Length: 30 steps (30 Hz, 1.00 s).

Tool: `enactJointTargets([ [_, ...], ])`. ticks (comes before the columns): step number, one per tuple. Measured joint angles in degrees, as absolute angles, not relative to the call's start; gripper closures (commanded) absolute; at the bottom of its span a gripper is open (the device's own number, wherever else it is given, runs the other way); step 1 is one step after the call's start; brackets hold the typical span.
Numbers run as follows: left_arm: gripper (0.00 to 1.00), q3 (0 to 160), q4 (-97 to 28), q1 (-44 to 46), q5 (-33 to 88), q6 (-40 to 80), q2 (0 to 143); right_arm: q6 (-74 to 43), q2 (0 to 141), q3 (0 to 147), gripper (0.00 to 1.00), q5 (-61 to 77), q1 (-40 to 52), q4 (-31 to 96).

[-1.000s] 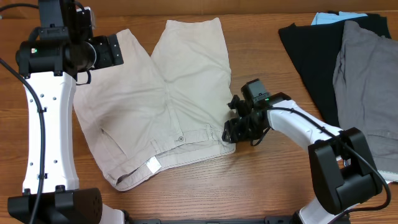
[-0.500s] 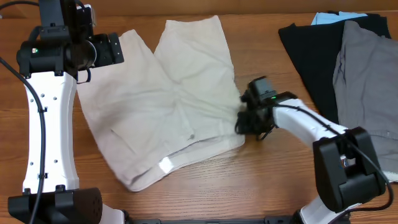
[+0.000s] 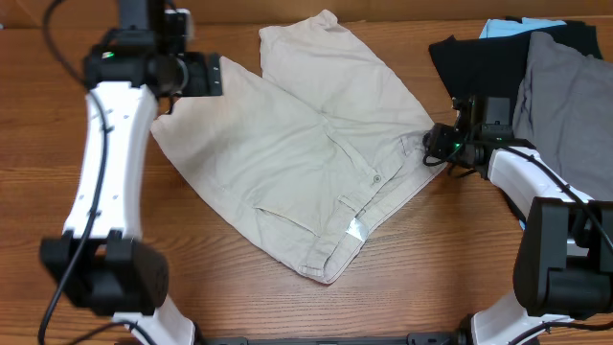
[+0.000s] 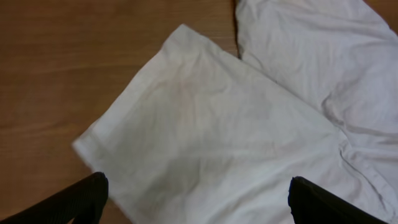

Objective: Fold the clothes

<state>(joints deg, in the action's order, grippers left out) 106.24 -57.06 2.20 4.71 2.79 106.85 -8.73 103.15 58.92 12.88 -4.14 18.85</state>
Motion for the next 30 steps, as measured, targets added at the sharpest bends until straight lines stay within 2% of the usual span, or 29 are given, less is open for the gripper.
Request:
enactJointTargets([
  [7, 0.00, 106.24, -39.44, 7.92, 7.88, -4.49, 118.65, -7.79, 103.15, 62.35, 0.00, 17.78, -3.99, 23.11],
  [12, 0.00, 106.26, -24.40, 12.58, 8.84, -7.60, 127.74, -7.68, 103.15, 64.58, 0.00, 21.26, -3.97, 24.08],
  [17, 0.02, 106.24, -14.76, 15.75, 9.17, -9.21, 136.00, -7.66, 103.15, 64.60, 0.00, 22.39, -3.97, 25.89],
  [23, 0.02, 106.32, -10.68, 16.88, 9.23, -9.45, 141.53, -7.68, 103.15, 64.60, 0.00, 22.70, -3.99, 26.61],
  [30, 0.03, 107.98, -16.67, 16.34, 7.62, -8.54, 141.49, -7.66, 103.15, 64.60, 0.00, 22.85, -3.97, 26.61],
])
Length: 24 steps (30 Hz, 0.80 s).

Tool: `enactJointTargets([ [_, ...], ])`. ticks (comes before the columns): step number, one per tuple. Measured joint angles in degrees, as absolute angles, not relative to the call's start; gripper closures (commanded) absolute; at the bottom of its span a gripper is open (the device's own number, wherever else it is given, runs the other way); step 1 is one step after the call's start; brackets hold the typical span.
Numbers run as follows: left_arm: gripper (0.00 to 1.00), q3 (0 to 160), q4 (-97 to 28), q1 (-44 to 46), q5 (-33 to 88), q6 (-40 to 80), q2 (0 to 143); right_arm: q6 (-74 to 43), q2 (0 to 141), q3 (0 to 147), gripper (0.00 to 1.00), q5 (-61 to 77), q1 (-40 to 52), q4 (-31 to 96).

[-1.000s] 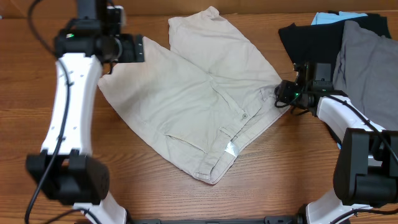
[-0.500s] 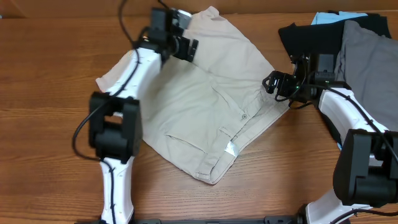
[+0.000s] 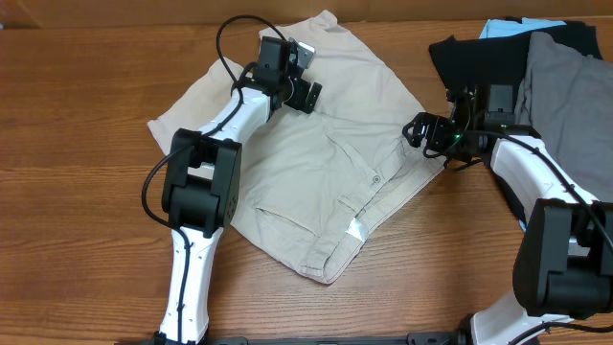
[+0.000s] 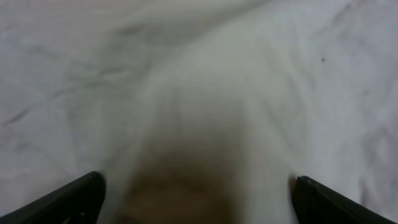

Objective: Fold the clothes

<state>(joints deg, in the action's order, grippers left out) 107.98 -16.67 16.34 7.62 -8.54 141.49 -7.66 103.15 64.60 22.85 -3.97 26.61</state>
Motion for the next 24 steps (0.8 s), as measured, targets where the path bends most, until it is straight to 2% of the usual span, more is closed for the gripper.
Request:
enactJointTargets([
  [8, 0.03, 110.06, -32.84, 11.88, 1.72, -2.61, 139.24, -7.66, 103.15, 64.60, 0.00, 23.16, -2.90, 26.57],
  [19, 0.00, 111.22, -58.96, -1.37, -1.28, 9.21, 136.81, -7.68, 103.15, 64.60, 0.00, 23.14, 0.67, 25.98],
  [24, 0.00, 111.57, -62.19, -4.58, 0.23, 10.02, 136.73, -7.66, 103.15, 64.60, 0.00, 24.38, 0.89, 23.57],
])
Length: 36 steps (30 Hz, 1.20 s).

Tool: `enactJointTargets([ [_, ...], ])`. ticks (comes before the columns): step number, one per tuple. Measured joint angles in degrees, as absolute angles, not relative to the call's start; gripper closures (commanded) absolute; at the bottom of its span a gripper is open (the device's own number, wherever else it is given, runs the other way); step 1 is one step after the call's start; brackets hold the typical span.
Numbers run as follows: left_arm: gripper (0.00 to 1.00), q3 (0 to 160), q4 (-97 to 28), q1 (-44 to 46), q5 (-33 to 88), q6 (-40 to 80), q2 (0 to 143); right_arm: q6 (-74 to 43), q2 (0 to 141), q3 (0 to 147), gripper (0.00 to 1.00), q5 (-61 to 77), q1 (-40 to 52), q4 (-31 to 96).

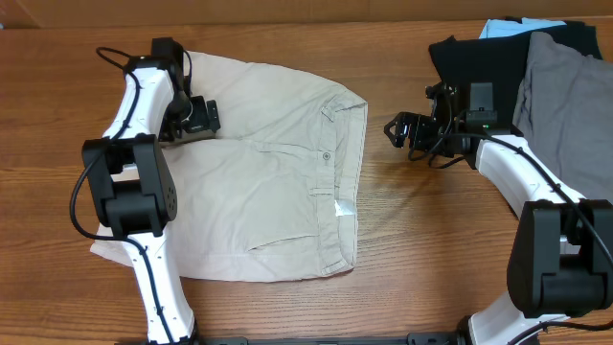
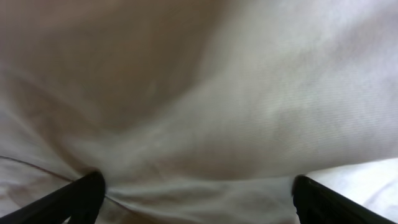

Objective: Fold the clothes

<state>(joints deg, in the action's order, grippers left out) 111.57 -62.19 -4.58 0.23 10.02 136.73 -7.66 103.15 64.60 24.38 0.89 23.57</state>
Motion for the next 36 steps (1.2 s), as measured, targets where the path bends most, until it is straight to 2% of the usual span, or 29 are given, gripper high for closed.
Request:
enactJointTargets([
  [11, 0.00, 127.26, -80.84, -5.23, 2.13, 9.96, 137.43, -7.46, 97.27, 67.02, 0.01, 30.20, 0.73, 27.57],
  [16, 0.00, 131.41, -81.62, -4.34, 2.17, 9.96, 126.02, -7.09, 94.26, 69.06, 0.05, 27.46, 6.26, 26.81],
  [19, 0.00, 133.25, -80.90, -2.87, 2.13, 9.96, 114.59, -6.24, 96.31, 69.06, 0.09, 25.26, 11.90, 25.41],
  [24, 0.00, 134.61, -80.66, -1.96, 2.17, 9.96, 106.78, -5.74, 101.93, 69.06, 0.10, 24.38, 16.05, 25.28],
  [36, 0.00, 129.84, -79.20, 2.61, 2.33, 9.96, 116.81, 0.38, 107.02, 68.99, 0.15, 26.20, 19.00, 26.33],
])
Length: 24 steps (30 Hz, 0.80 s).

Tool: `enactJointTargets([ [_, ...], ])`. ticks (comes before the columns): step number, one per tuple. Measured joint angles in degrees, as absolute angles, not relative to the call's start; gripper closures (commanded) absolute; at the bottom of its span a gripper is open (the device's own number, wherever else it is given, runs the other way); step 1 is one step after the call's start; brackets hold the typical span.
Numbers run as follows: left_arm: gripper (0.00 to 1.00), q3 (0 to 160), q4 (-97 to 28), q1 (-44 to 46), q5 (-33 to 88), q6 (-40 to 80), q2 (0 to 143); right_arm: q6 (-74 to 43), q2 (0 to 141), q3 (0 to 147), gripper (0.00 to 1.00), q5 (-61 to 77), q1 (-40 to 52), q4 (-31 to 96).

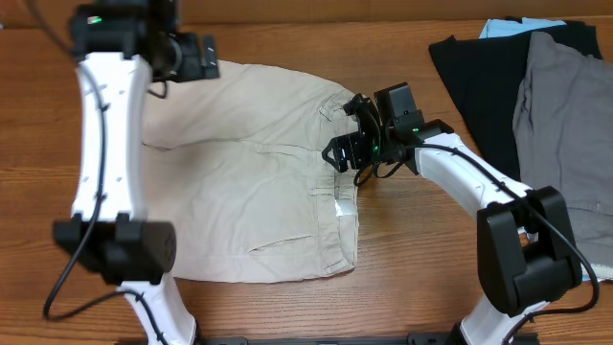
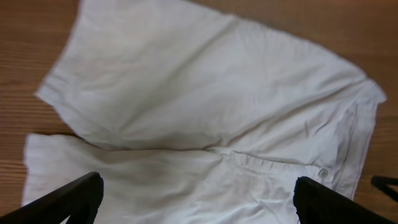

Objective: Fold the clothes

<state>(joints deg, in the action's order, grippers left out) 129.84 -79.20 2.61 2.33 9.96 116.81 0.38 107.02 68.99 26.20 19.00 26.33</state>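
Note:
Beige shorts [image 1: 259, 182] lie flat on the wooden table, waistband with its button [image 2: 322, 172] to the right and both legs to the left. My left gripper [image 2: 199, 205] hangs high above the upper leg, open and holding nothing, its dark fingertips [image 2: 68, 199] at the frame's lower corners. In the overhead view the left gripper [image 1: 196, 57] is over the shorts' top edge. My right gripper [image 1: 345, 144] sits at the upper end of the waistband, fingers apparently spread over its edge.
A black garment [image 1: 479, 67], a grey garment [image 1: 565, 105] and a light blue piece [image 1: 503, 27] are piled at the table's right end. Bare wood [image 1: 421, 259] lies right of the shorts and along the front.
My left gripper was down against the cloth of the upper leg and is now raised well above it, open. My right gripper has moved left from the bare table to the waistband. The shorts lie unchanged.
The shorts first lay diagonally, left gripper above a leg corner, right gripper at the waistband's end. Then the left gripper was low on the cloth near the top leg. Later the shorts lay squared, waistband right, the right gripper off them; now it is back at the waistband.

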Motion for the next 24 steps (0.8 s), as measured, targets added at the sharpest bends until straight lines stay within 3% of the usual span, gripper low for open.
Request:
enactJointTargets([
  [14, 0.00, 129.25, -75.24, 6.02, 2.33, 10.00, 126.52, 2.94, 115.07, 68.99, 0.17, 28.53, 20.03, 17.91],
  [24, 0.00, 129.25, -73.69, 6.79, 2.39, 10.20, 131.76, 3.01, 117.89, 68.99, 0.25, 32.18, 20.01, 10.37],
])
